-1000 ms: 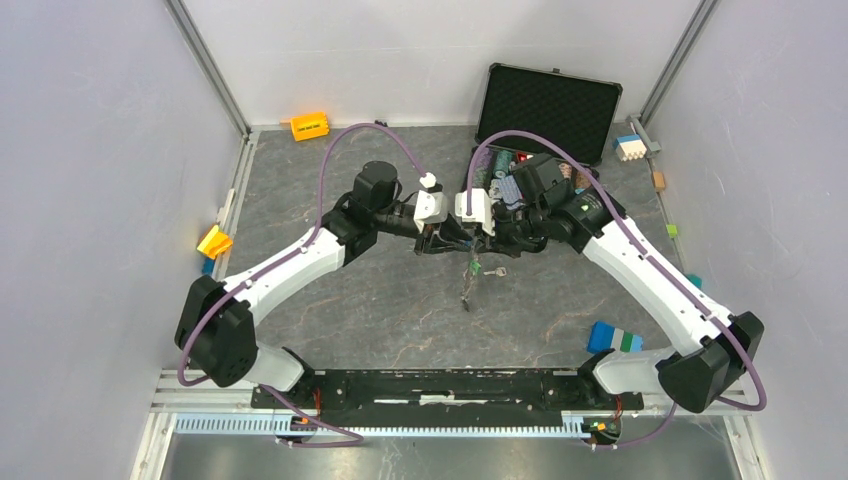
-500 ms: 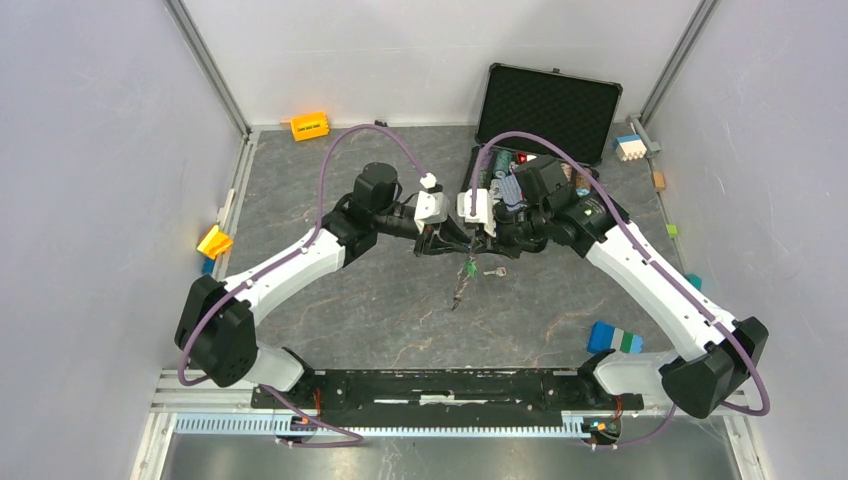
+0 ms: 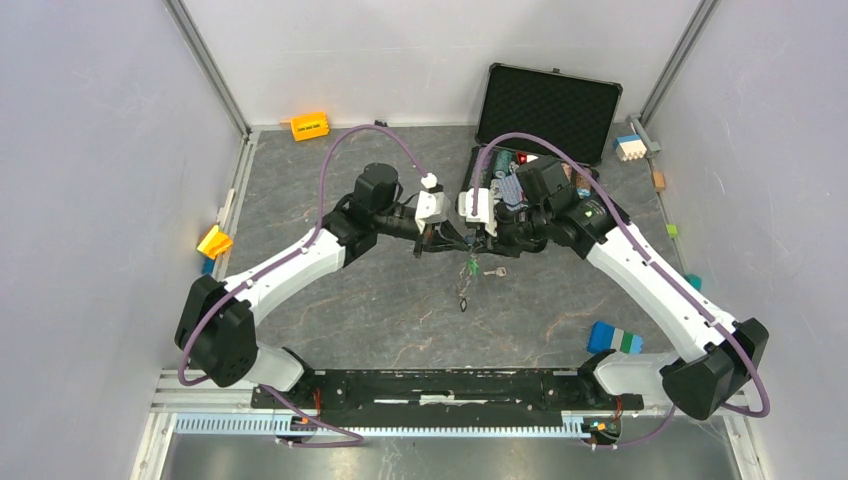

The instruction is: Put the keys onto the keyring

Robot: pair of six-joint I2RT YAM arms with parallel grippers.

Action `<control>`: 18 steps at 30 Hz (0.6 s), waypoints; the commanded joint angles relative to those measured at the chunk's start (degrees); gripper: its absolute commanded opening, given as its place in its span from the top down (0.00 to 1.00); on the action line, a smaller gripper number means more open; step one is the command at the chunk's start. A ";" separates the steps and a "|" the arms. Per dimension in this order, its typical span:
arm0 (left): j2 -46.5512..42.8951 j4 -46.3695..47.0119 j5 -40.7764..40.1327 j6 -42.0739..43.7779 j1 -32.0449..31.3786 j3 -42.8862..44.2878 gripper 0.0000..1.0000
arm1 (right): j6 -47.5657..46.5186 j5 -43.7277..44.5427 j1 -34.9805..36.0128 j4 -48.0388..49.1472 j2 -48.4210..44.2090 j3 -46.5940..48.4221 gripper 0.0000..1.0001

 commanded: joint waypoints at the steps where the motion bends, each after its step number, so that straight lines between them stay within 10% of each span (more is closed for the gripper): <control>1: -2.00 7.64 0.05 -7.10 0.46 -0.05 0.98 | 0.48 0.10 -0.30 2.59 -2.70 -0.85 0.76; 7: -1.31 54.64 2.16 -42.36 4.82 -11.56 0.98 | 0.02 -4.15 -3.53 7.89 -8.17 -5.82 0.59; 18: -1.56 64.93 1.04 -49.89 4.28 -16.12 0.98 | 4.39 -11.57 -6.00 16.72 -11.80 -9.00 0.64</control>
